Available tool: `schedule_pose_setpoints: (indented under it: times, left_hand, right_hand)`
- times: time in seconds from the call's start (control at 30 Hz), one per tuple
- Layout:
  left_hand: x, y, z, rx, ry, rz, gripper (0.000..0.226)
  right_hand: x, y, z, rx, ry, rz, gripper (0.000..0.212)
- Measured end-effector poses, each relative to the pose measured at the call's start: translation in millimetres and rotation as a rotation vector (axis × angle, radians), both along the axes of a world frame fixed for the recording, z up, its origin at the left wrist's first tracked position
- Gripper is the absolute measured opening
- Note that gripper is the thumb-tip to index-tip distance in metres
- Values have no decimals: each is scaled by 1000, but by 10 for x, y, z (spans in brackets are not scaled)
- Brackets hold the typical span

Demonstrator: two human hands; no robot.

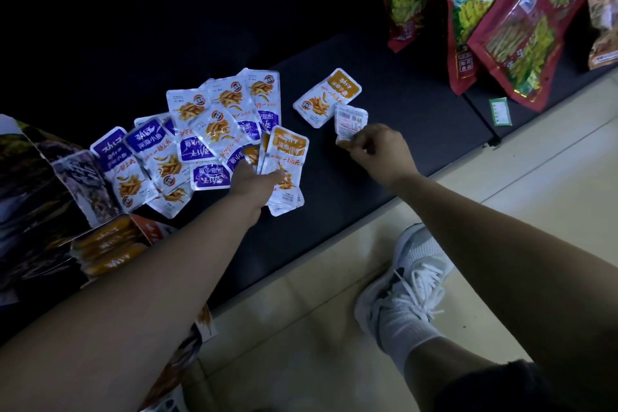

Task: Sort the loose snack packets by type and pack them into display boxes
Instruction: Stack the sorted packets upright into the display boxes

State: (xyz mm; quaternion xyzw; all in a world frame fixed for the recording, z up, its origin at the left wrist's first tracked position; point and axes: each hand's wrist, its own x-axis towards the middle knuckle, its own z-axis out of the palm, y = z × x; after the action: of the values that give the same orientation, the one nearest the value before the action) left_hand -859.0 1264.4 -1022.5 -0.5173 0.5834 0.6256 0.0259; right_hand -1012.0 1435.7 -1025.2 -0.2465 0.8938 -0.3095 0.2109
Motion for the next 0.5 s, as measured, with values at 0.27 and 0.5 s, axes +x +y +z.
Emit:
schedule_pose_setpoints:
  times: [0.27,0.5]
  left_hand:
    - [123,-3,169,-26,-30,9,40]
    - [244,-45,432,35,24,-108,43]
  right_hand:
    - [-82,62,383,-402,-533,-485,24]
    - [24,131,504,-135,-685,-99,14]
